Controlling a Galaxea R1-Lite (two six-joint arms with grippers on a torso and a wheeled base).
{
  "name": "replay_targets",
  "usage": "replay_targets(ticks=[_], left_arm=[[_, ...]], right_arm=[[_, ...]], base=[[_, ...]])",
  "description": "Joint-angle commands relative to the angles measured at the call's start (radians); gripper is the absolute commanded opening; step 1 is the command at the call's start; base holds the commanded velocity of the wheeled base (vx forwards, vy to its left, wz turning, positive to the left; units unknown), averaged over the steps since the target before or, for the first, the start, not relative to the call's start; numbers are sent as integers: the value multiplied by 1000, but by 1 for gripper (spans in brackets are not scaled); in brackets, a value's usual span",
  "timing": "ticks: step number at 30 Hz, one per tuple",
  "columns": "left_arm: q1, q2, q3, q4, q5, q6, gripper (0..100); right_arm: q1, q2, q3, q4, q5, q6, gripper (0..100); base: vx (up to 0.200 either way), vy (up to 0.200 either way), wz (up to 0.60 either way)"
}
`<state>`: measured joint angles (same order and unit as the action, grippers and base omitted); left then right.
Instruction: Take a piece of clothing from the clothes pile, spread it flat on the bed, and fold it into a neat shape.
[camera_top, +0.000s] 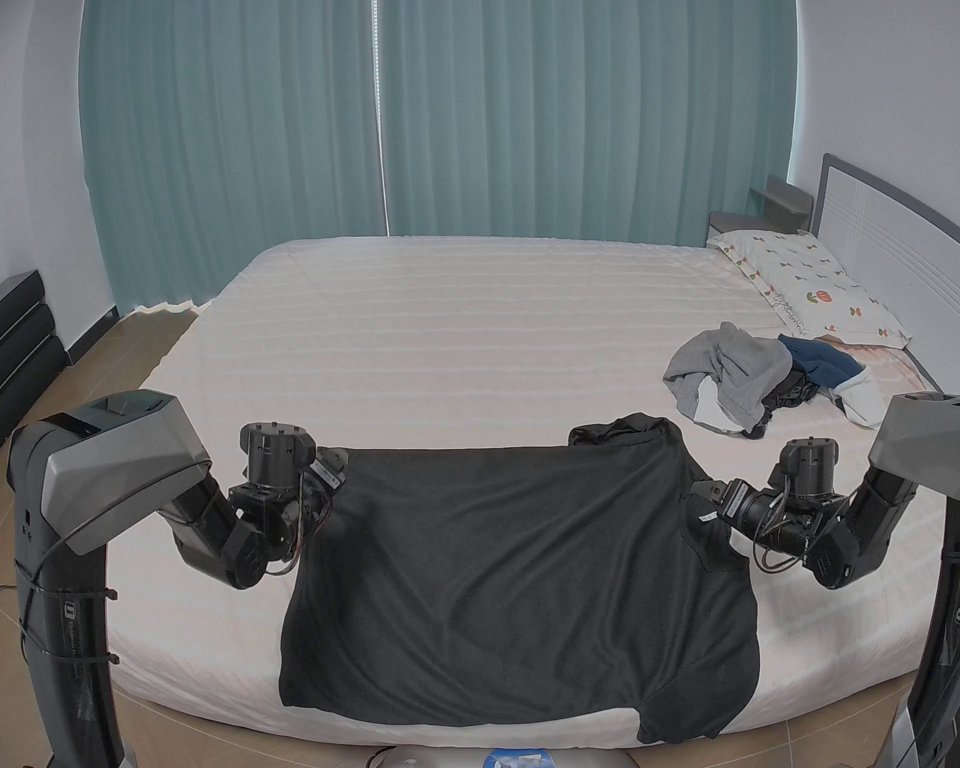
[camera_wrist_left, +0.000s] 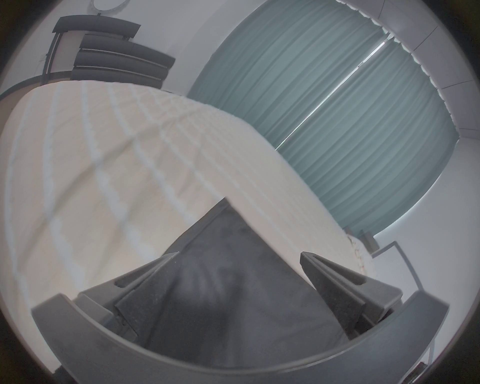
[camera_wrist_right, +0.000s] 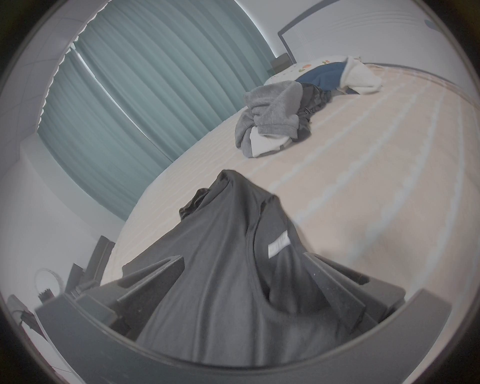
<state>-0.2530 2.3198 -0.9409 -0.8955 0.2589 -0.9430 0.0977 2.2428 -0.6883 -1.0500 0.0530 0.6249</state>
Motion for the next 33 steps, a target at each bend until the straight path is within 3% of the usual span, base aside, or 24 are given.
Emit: replay_targets(ticks=[1, 6, 13, 25, 33], left_arm=[[-14, -155, 324, -28, -70, -56, 100], [-14, -168, 439, -92, -142, -105, 100], [-14, -160, 481, -115, -161, -103, 100], [-14, -154, 479, -118, -178, -109, 100], [-17, -152, 481, -118, -179, -111, 100]], right_arm=[[50, -137, 242, -116, 27, 133, 100], [56, -127, 276, -116, 47, 237, 100], [39, -107, 312, -117, 62, 242, 100], [-24, -57, 319, -188, 85, 228, 100], [-32, -26, 332, -191, 93, 164, 100]], base=[[-200, 0, 0], [-200, 0, 0], [-200, 0, 0], [0, 0, 0], [0, -200, 0]])
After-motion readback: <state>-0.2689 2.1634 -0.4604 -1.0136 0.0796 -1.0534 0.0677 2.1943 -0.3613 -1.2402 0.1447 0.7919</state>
